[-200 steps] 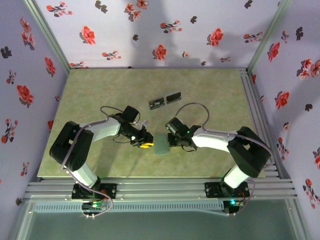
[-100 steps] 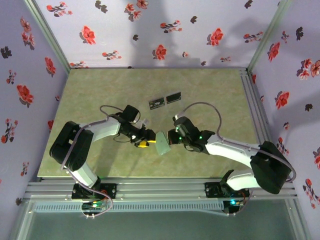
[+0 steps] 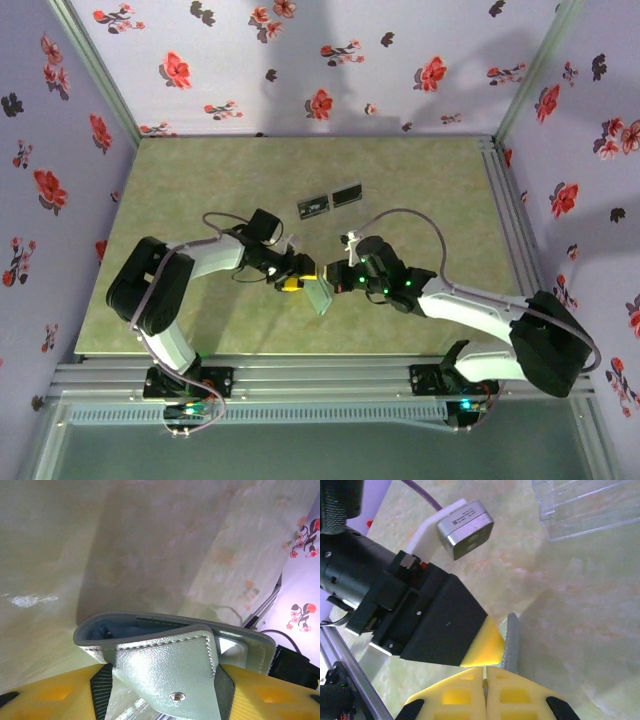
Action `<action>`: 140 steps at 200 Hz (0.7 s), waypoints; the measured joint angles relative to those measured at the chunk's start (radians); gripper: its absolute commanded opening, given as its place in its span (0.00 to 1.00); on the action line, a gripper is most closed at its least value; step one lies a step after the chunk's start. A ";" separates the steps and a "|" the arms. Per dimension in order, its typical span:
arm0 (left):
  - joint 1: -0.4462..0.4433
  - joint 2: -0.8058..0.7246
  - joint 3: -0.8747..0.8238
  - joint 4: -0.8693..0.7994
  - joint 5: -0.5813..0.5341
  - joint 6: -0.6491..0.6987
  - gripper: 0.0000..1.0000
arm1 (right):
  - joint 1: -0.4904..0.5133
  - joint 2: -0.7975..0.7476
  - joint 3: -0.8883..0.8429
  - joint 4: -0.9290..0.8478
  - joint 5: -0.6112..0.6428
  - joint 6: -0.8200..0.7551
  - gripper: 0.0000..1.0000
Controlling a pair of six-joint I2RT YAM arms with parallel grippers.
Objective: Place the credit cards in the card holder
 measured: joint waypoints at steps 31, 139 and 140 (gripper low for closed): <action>0.000 0.003 0.002 0.017 0.002 -0.014 0.61 | 0.000 0.000 0.000 -0.003 -0.008 -0.003 0.00; 0.029 0.003 -0.007 -0.109 -0.111 0.061 0.43 | 0.002 -0.037 -0.002 -0.019 0.012 -0.010 0.00; 0.029 0.003 -0.007 -0.110 -0.112 0.061 0.43 | 0.002 -0.037 -0.002 -0.019 0.013 -0.011 0.00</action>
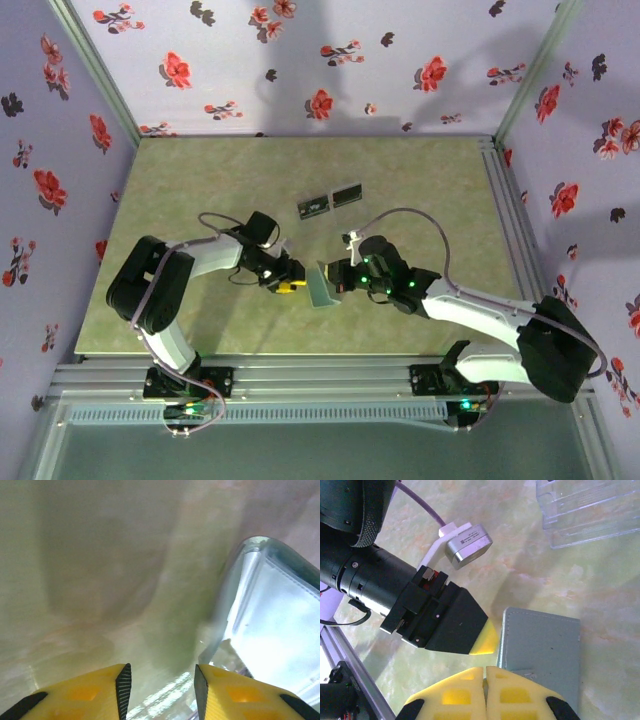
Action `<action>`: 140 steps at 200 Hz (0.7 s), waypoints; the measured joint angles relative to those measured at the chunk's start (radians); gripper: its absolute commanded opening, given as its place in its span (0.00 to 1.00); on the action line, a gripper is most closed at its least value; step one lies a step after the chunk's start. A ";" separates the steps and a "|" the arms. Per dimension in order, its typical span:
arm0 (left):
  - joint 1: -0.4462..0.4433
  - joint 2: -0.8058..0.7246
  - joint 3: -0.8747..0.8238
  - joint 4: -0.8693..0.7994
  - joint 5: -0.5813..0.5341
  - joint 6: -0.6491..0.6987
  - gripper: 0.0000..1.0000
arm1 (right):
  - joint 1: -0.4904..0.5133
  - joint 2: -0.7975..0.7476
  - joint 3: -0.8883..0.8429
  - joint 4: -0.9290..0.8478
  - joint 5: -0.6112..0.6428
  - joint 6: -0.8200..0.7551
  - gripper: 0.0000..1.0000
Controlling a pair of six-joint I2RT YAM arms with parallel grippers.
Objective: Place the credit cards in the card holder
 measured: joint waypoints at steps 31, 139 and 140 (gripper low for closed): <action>0.009 -0.006 -0.003 -0.014 -0.003 0.021 0.52 | 0.000 0.000 0.000 -0.023 0.021 -0.004 0.00; 0.012 0.014 0.010 0.042 0.070 0.019 0.52 | -0.124 -0.006 -0.056 -0.118 0.085 0.043 0.00; 0.012 0.014 0.011 0.042 0.070 0.019 0.52 | -0.125 -0.006 -0.056 -0.119 0.085 0.043 0.00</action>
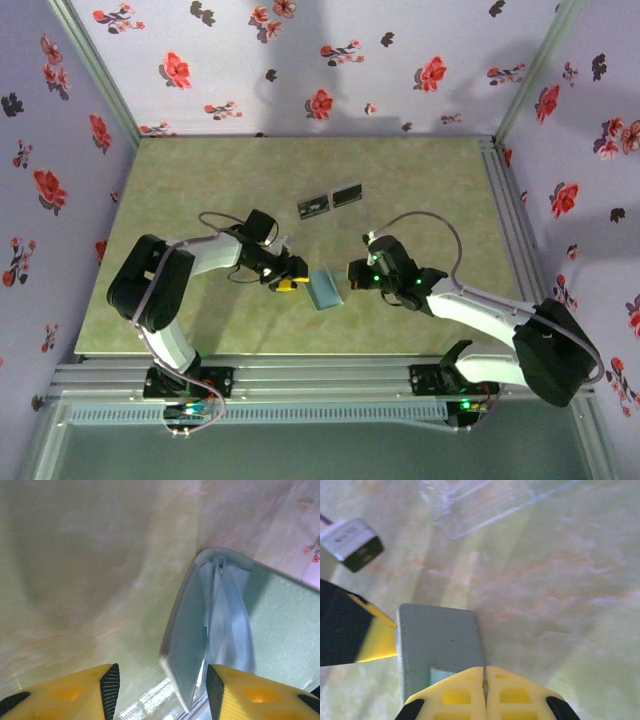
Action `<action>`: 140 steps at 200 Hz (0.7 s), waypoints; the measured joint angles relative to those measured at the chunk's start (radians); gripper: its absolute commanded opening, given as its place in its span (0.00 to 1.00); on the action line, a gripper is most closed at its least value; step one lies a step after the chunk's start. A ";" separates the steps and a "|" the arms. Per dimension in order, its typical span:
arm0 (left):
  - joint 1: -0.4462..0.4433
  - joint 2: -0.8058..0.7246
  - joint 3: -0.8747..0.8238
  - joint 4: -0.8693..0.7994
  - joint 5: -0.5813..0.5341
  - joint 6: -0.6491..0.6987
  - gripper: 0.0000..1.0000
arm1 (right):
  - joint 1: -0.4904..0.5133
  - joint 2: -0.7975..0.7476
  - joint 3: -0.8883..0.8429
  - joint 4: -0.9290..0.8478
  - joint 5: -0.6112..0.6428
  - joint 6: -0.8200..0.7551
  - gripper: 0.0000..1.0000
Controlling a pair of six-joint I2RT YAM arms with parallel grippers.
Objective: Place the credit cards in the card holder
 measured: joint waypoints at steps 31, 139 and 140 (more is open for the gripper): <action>0.000 0.010 0.016 0.005 0.001 -0.005 0.52 | -0.039 0.000 -0.027 -0.032 0.000 0.006 0.00; -0.043 0.055 0.072 0.045 0.024 -0.057 0.32 | -0.061 -0.011 -0.077 -0.082 0.000 -0.007 0.09; -0.043 0.055 0.072 0.046 0.024 -0.057 0.31 | -0.061 -0.011 -0.077 -0.082 0.000 -0.008 0.09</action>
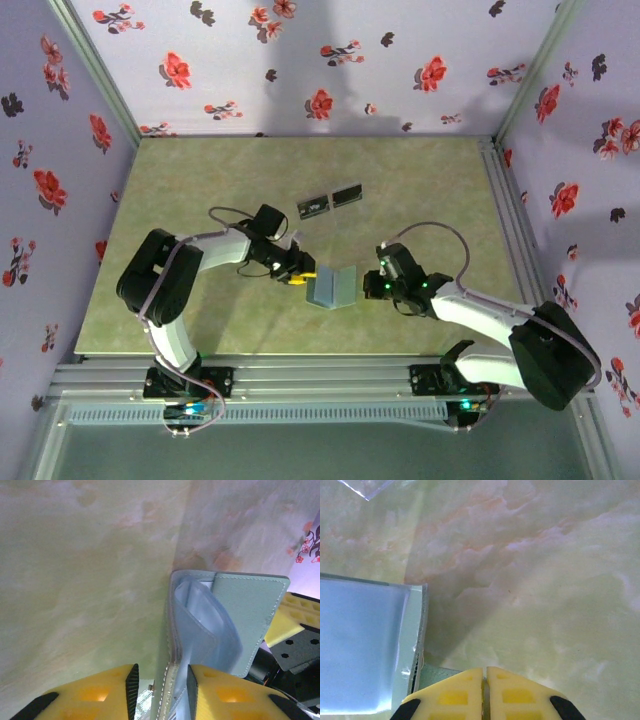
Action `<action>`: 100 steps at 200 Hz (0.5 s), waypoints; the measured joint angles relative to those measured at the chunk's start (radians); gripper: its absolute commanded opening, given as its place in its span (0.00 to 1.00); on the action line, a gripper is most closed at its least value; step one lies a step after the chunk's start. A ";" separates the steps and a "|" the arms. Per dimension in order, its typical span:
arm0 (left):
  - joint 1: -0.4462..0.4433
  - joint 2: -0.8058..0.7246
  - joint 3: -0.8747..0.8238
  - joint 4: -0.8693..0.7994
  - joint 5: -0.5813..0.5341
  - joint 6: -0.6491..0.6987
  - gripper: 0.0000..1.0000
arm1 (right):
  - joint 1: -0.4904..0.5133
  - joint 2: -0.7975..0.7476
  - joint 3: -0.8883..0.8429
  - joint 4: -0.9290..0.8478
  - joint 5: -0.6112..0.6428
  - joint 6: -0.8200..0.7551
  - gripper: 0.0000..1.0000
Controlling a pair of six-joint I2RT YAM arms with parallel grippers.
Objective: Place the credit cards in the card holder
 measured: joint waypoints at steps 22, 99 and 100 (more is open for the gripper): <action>-0.002 0.000 0.000 0.005 0.003 -0.003 0.28 | 0.000 0.000 0.000 -0.002 -0.001 -0.016 0.10; -0.005 -0.039 0.000 0.005 0.006 -0.014 0.19 | 0.000 0.084 0.026 0.004 -0.020 -0.057 0.15; -0.005 -0.040 0.000 0.005 0.006 -0.014 0.18 | 0.000 0.085 0.026 0.004 -0.020 -0.057 0.15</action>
